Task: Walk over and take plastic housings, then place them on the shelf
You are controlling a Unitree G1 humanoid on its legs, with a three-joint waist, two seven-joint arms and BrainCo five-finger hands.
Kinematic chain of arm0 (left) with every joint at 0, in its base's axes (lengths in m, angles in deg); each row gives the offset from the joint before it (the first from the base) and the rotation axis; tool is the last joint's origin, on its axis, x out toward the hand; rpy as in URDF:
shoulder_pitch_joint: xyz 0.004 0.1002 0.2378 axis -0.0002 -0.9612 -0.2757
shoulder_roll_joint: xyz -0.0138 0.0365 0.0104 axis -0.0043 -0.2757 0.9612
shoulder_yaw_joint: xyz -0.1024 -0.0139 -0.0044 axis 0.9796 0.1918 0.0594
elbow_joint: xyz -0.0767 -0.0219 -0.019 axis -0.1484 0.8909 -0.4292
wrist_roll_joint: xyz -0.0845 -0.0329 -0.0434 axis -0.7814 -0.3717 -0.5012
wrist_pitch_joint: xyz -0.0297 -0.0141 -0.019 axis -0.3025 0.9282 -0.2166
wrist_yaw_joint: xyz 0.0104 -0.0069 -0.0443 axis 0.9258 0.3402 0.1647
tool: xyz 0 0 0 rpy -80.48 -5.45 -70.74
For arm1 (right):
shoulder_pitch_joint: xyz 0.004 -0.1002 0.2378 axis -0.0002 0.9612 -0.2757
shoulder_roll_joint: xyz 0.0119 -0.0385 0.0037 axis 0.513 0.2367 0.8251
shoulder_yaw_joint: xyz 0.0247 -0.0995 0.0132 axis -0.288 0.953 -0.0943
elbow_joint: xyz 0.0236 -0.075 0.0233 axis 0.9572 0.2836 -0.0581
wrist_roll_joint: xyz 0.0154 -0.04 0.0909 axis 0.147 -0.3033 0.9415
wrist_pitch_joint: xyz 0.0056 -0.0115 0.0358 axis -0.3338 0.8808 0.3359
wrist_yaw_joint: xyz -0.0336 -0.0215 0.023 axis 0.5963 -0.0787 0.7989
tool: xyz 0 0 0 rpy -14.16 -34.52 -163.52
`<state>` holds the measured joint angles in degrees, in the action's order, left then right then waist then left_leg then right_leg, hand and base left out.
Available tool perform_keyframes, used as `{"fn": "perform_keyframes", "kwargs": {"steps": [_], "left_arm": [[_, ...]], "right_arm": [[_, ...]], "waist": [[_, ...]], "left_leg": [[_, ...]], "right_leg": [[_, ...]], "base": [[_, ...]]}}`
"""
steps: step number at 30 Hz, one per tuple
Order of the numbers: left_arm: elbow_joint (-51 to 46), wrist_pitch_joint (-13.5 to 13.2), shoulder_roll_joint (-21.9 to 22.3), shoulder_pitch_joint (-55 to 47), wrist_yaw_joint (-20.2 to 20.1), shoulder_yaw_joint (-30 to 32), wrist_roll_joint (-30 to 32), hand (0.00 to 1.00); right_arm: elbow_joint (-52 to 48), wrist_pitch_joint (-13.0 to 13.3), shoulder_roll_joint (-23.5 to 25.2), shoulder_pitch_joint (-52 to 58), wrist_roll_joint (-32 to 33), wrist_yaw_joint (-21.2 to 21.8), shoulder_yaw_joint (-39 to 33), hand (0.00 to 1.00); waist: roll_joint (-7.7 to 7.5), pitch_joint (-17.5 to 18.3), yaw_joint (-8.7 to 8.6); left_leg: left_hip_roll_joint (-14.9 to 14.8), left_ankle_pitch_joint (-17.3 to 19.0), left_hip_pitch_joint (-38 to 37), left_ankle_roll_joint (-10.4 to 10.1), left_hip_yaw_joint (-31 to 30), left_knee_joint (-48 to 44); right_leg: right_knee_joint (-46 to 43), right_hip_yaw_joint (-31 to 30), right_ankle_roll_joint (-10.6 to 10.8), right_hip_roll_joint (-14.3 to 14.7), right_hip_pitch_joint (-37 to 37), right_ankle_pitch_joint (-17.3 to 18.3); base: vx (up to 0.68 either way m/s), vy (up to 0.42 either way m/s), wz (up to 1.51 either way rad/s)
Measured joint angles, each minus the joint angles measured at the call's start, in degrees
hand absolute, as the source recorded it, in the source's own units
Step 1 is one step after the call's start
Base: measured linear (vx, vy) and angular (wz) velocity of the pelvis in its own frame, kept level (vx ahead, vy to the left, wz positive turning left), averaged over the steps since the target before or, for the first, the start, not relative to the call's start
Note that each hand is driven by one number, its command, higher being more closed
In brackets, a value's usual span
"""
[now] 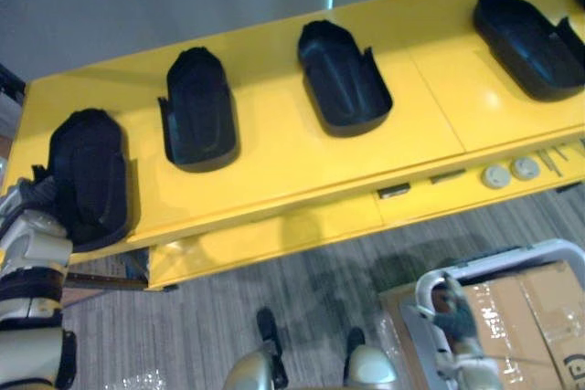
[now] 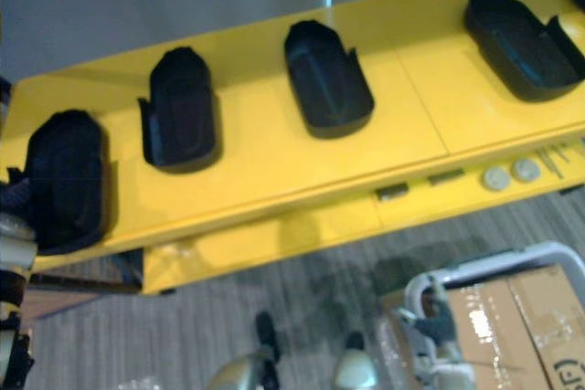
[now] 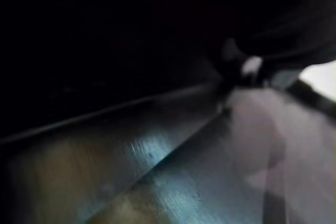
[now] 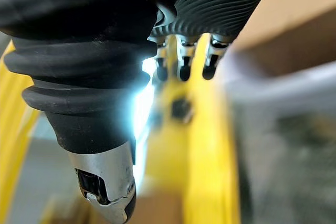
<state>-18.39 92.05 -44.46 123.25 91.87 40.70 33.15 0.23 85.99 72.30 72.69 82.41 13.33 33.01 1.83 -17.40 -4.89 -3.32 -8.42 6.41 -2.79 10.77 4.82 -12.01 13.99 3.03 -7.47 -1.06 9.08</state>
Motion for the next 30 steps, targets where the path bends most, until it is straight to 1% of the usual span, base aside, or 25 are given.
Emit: {"fn": "perform_keyframes", "kwargs": {"steps": [1,2,3,4,6,7,8,9,11,15,16,19,22,23,24,25,26,27,28,30], "left_arm": [[0.0,-0.3,0.0,0.3,0.1,-0.2,0.0,1.00],[-0.1,-1.4,0.0,0.8,0.7,-0.4,0.0,1.00],[-0.1,-1.9,0.0,1.7,1.3,-0.4,0.0,1.00],[-0.1,-2.0,0.0,2.0,1.4,-0.4,0.0,1.00],[0.0,-2.0,0.0,2.4,2.1,-0.4,-0.1,1.00],[0.0,-2.0,0.0,2.4,2.1,-0.4,-0.1,1.00],[0.0,-2.0,0.0,2.4,2.2,-0.4,-0.1,0.00],[0.0,-2.0,0.0,2.4,2.3,-0.4,-0.1,0.00],[0.0,-1.9,0.0,2.5,4.2,-0.6,-1.2,0.00],[0.0,-1.8,0.0,3.4,7.3,-0.7,-2.4,0.00],[0.1,-1.9,0.0,4.8,8.9,-0.7,-2.4,0.00],[0.1,-2.7,0.0,5.7,11.9,-0.7,-4.6,0.00],[0.1,-4.1,0.0,7.0,18.3,-0.7,-9.6,0.00],[0.1,-5.6,0.0,7.8,21.1,-0.4,-11.5,0.00],[0.1,-7.1,0.0,8.8,23.4,-0.2,-12.2,0.00],[0.1,-8.0,0.0,9.3,24.6,-0.2,-12.7,0.00],[0.0,-9.6,0.0,10.4,27.2,-0.2,-13.0,0.00],[-0.1,-11.2,0.0,11.7,29.4,0.0,-13.0,0.00],[-0.2,-12.0,0.0,12.3,30.4,0.2,-13.0,0.00],[-1.6,-14.9,-0.1,15.2,34.0,0.2,-13.0,0.00]], "right_arm": [[0.0,0.0,0.0,-0.7,0.0,-0.1,0.8,0.00],[0.0,-0.2,0.0,-1.7,0.1,-0.3,2.0,0.00],[0.1,-0.3,-0.2,-2.3,0.3,-0.4,2.9,0.00],[0.1,-0.4,-0.3,-2.6,0.5,-0.4,3.3,0.00],[0.1,-2.1,-0.8,-3.4,1.8,-1.5,3.9,0.00],[0.1,-2.4,-1.0,-3.4,1.8,-1.7,4.0,0.00],[0.1,-2.9,-1.7,-3.4,1.8,-1.8,4.5,0.00],[0.2,-3.1,-1.9,-3.4,1.8,-1.9,4.6,0.00],[0.2,-4.1,-2.1,-3.3,1.8,-2.2,4.6,0.00],[0.2,-4.1,-2.1,-2.6,1.8,-2.2,4.6,0.00],[0.3,-4.1,-2.0,-2.2,1.8,-2.2,4.7,0.00],[0.3,-4.0,-2.0,-1.9,1.8,-2.4,4.7,0.00],[0.4,-3.8,-1.9,-1.0,2.0,-3.2,5.2,0.00],[0.4,-3.6,-1.8,-0.4,2.0,-3.9,5.8,0.00],[0.5,-3.5,-1.4,0.0,2.0,-4.4,5.8,0.00],[0.6,-3.4,-1.3,0.2,2.0,-4.8,5.8,0.00],[0.8,-2.9,-1.1,0.3,2.0,-5.7,5.9,0.00],[0.8,-2.2,-1.0,0.5,1.8,-6.7,5.9,0.00],[0.8,-1.8,-0.9,0.5,1.7,-7.3,6.0,0.00],[0.6,0.0,-0.7,1.3,1.5,-10.2,6.2,0.00]], "waist": [[-0.02,-0.4,0.19],[0.04,-0.8,0.27],[-0.02,-0.8,0.85],[-0.02,-0.8,1.01],[-0.08,-1.4,1.21],[-0.10,-1.4,1.21],[-0.10,-1.4,1.12],[-0.10,-1.5,1.04],[-0.20,-1.8,0.78],[-0.47,-2.5,0.65],[-0.74,-2.8,0.54],[-0.96,-2.9,0.40],[-0.98,-2.9,0.12],[-1.00,-2.9,0.11],[-1.01,-2.9,0.07],[-1.02,-2.9,0.06],[-1.07,-2.8,0.04],[-1.15,-2.8,0.06],[-1.18,-2.8,0.05],[-1.26,-2.7,-0.02]], "left_leg": [[0.1,-0.1,0.0,0.0,-0.5,0.0],[0.3,-0.3,0.7,0.1,-1.4,0.0],[0.5,-0.6,1.5,0.2,-1.8,0.0],[0.7,-0.7,1.9,0.3,-2.0,0.0],[0.8,-0.8,1.9,0.4,-2.4,0.0],[0.9,-0.8,1.8,0.4,-2.4,0.0],[0.9,-0.9,1.8,0.4,-2.4,0.0],[0.9,-0.9,1.8,0.4,-2.4,0.0],[0.9,-1.1,1.7,0.4,-2.3,0.0],[0.7,-1.4,2.5,0.4,-2.0,0.0],[0.7,-1.7,2.8,0.5,-2.1,0.0],[0.6,-1.8,2.7,0.5,-2.0,0.0],[0.6,-1.8,2.6,0.5,-1.9,0.1],[0.6,-1.8,2.6,0.5,-1.9,0.2],[0.6,-1.8,2.5,0.5,-1.8,0.2],[0.6,-1.8,2.4,0.5,-1.8,0.3],[0.6,-1.8,2.2,0.5,-1.7,0.3],[0.6,-1.7,1.9,0.5,-1.4,0.3],[0.6,-1.7,1.7,0.5,-1.3,0.3],[0.5,-1.6,0.9,0.5,-1.0,0.3]], "right_leg": [[-0.3,0.0,-0.4,0.0,0.0,0.3],[-0.9,0.0,-0.7,-0.1,-0.4,0.6],[-1.7,0.0,-0.3,-0.4,-1.3,1.2],[-1.9,0.0,-0.2,-0.4,-1.6,1.3],[-2.7,0.0,-0.3,-0.6,-1.7,1.5],[-2.8,0.0,-0.3,-0.7,-1.8,1.5],[-3.1,0.0,-0.4,-0.7,-1.9,1.6],[-3.2,0.0,-0.4,-0.8,-1.9,1.6],[-3.3,-0.1,-0.5,-0.7,-2.0,1.6],[-3.5,-0.6,-0.2,-0.6,-2.9,2.0],[-3.5,-0.6,0.0,-0.6,-3.1,2.1],[-3.5,-1.1,0.0,-0.4,-3.1,2.1],[-3.5,-1.3,0.1,-0.4,-3.1,2.0],[-3.5,-1.3,0.2,-0.4,-3.0,2.0],[-3.4,-1.4,0.2,-0.4,-2.9,1.9],[-3.4,-1.4,0.3,-0.5,-2.9,1.9],[-3.4,-1.5,0.4,-0.5,-2.8,1.8],[-3.4,-1.8,0.5,-0.5,-2.6,1.7],[-3.3,-1.9,0.6,-0.5,-2.5,1.7],[-2.3,-2.0,1.1,-0.4,-1.3,1.3]], "base": [[-0.02,-0.002,0.36],[-0.03,0.006,0.34],[-0.03,0.005,0.34],[-0.02,0.001,0.21],[-0.02,-0.008,0.11],[0.00,0.000,0.00],[0.00,0.000,0.00],[-0.02,-0.007,-0.03],[-0.03,-0.012,-0.05],[-0.05,-0.015,-0.04],[-0.05,-0.020,0.04],[-0.03,-0.013,0.00],[0.00,0.000,0.00],[0.00,0.000,0.00],[0.00,0.000,0.00],[0.00,0.000,0.00],[0.01,-0.012,-0.07],[0.01,-0.012,-0.09],[0.01,-0.014,-0.10],[0.00,-0.012,-0.08]]}}
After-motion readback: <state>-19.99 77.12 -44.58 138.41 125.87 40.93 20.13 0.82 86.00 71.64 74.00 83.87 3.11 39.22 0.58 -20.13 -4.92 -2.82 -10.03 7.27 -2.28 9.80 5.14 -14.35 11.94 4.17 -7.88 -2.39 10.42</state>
